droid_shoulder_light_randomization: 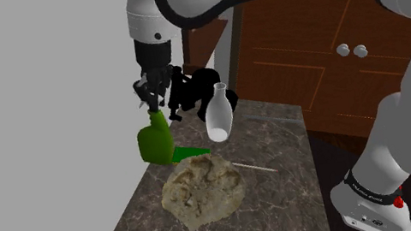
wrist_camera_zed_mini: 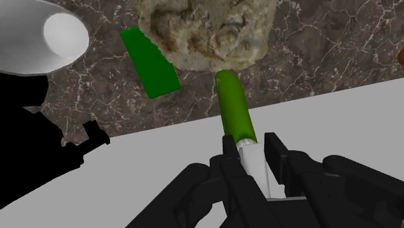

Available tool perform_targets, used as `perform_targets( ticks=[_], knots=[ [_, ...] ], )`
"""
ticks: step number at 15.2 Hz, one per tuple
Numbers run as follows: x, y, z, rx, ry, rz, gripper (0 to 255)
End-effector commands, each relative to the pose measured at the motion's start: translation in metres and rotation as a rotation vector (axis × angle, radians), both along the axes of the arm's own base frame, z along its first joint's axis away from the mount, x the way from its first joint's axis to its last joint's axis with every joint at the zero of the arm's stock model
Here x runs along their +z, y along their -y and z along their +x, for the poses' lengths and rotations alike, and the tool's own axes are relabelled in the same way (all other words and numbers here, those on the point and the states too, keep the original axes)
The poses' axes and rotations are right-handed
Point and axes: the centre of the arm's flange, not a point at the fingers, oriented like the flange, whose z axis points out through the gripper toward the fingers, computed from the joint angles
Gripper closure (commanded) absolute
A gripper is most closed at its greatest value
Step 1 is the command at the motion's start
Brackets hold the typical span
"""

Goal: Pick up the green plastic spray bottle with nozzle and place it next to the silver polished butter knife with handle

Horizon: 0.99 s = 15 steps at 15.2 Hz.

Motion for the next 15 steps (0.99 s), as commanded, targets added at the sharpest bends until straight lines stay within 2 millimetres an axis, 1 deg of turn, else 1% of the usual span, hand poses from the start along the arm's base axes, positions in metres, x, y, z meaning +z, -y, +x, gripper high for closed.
perform_targets(
  ticks=[1, 15],
  knots=[
    [0.009, 0.021, -0.014, 0.0, 0.0, 0.0, 255],
    [0.075, 0.167, -0.105, 0.0, 0.0, 0.0, 255]
  ],
)
